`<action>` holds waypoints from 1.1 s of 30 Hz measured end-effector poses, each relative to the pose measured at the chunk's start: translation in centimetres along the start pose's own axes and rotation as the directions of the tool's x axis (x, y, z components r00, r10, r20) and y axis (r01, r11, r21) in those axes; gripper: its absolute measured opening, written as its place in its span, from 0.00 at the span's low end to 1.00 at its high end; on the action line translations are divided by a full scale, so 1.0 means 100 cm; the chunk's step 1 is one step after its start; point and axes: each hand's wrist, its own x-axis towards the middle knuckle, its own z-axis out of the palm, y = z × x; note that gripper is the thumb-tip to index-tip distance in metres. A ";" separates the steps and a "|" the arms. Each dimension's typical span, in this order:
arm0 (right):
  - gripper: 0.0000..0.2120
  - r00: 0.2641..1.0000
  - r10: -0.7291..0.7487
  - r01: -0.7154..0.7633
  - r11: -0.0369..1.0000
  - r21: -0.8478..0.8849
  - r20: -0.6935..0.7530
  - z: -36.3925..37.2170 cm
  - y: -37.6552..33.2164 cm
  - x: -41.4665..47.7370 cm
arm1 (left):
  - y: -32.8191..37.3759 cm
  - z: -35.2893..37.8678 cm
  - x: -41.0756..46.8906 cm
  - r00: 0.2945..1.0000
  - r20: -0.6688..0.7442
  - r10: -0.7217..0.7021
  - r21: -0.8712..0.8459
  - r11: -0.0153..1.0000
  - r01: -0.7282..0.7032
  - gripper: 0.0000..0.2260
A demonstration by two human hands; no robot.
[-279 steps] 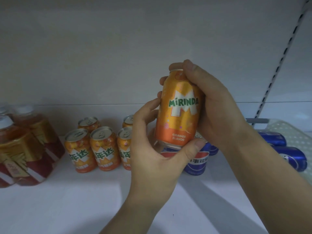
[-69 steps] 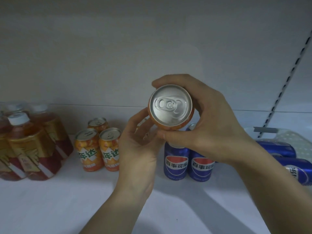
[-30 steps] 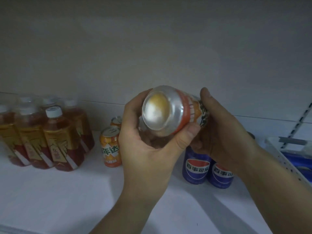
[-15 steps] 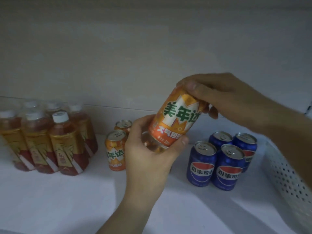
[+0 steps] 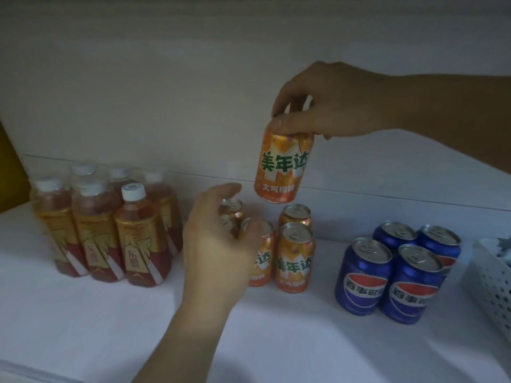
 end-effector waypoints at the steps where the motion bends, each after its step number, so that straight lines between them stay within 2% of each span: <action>1: 0.19 1.000 0.001 -0.001 1.000 -0.021 0.012 0.006 0.002 0.007 | -0.004 -0.001 -0.001 0.999 0.032 0.016 0.042 0.999 -0.017 0.17; 5: 0.19 0.999 0.001 0.002 0.998 -0.055 0.043 0.033 0.011 0.030 | -0.014 -0.001 -0.002 0.984 0.123 0.129 0.212 0.965 -0.153 0.09; 13: 0.20 0.993 0.008 -0.001 0.998 -0.057 0.118 0.077 0.027 0.050 | -0.029 -0.012 0.007 0.974 0.220 0.059 0.369 0.919 -0.139 0.14; 18: 0.22 0.987 0.023 -0.015 0.999 -0.049 0.162 0.101 0.031 0.054 | -0.036 -0.016 0.005 0.968 0.250 0.022 0.352 0.929 -0.112 0.14; 24: 0.20 0.973 0.052 -0.047 0.999 -0.026 0.225 0.124 0.031 0.054 | -0.041 -0.020 0.003 0.942 0.333 0.037 0.361 0.918 -0.164 0.15; 33: 0.18 0.952 0.104 -0.104 0.994 -0.017 0.288 0.147 0.027 0.052 | -0.051 -0.017 0.001 0.941 0.336 0.042 0.359 0.918 -0.170 0.16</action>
